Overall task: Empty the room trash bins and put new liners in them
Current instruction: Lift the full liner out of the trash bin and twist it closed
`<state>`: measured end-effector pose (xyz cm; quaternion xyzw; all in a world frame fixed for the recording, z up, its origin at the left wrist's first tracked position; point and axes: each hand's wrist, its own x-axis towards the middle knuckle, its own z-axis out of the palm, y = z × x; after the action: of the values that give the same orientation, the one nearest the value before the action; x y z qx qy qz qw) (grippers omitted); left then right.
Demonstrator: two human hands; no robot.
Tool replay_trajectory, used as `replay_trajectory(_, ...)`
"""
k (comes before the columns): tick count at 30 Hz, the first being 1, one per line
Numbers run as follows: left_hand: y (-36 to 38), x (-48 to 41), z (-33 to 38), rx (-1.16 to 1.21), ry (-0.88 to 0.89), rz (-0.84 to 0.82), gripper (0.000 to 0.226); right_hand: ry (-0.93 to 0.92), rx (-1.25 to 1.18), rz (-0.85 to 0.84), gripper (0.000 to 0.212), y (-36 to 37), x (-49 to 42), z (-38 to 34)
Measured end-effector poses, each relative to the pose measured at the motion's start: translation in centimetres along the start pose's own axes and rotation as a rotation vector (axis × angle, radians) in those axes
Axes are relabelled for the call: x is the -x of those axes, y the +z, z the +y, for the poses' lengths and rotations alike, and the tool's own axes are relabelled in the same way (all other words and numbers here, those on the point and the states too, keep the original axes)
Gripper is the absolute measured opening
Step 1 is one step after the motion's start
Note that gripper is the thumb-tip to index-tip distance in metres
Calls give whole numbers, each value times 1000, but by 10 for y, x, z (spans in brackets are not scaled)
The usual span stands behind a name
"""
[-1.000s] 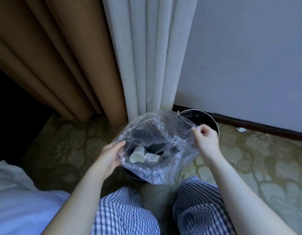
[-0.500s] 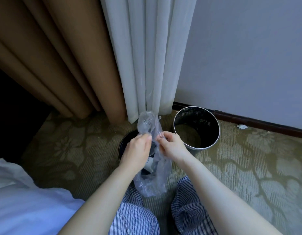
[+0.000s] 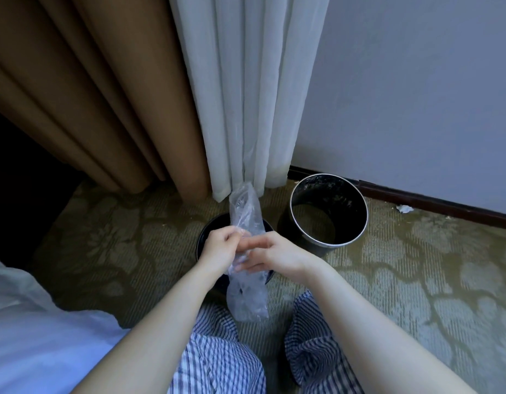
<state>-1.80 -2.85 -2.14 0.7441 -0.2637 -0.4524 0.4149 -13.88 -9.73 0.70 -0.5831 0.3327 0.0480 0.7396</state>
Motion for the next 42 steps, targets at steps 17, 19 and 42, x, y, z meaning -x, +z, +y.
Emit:
replay_trajectory(17, 5, 13, 3, -548, 427, -382, 37, 319, 30, 674, 47, -69, -1, 18)
replay_trajectory(19, 0, 10, -1, -566, 400, -349, 37, 328, 145, 555, 34, -73, 5, 17)
replay_trajectory(42, -22, -1, 0, -697, 365, 182, 26, -161, 596, 886, 17, -65, 46, -25)
